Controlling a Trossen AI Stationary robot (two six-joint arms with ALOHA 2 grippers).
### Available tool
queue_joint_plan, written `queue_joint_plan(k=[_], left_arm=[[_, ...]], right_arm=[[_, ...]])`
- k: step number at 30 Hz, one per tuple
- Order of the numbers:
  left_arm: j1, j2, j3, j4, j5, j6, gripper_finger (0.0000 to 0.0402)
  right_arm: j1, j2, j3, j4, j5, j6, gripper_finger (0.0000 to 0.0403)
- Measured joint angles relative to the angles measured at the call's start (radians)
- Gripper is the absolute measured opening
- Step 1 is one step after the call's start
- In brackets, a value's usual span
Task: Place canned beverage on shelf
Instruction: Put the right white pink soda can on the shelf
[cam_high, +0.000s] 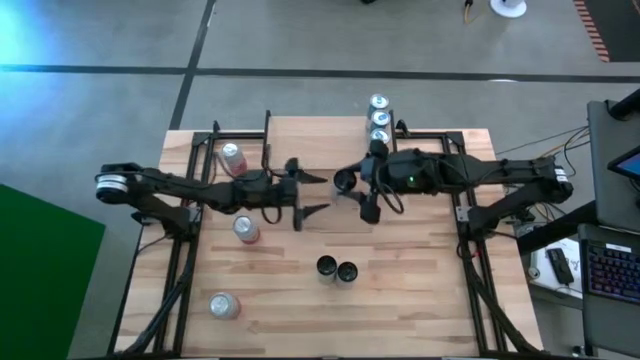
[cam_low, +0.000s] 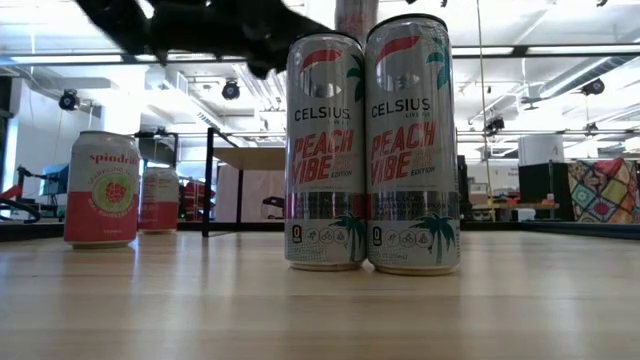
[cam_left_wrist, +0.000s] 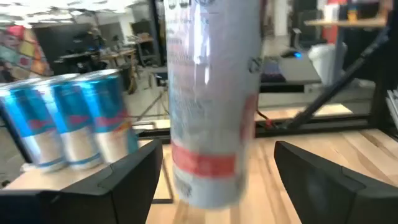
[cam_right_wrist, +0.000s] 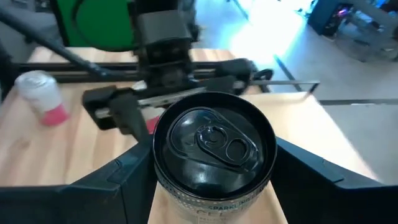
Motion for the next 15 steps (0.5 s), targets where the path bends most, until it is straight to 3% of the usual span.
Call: queue_joint_plan(k=[6,15], left_arm=[[0.006,-0.094,-0.146,0.056,-0.064,-0.047,0.0296],[0.006,-0.107,-0.185,0.063,-0.102,-0.062,0.0284]], right_arm=[[-0.195,0.007,0.078,-0.008,-0.193,-0.016,0.0253],[-0.489,0.089,0.139,-0.047,-0.41,-0.048,0.0254]])
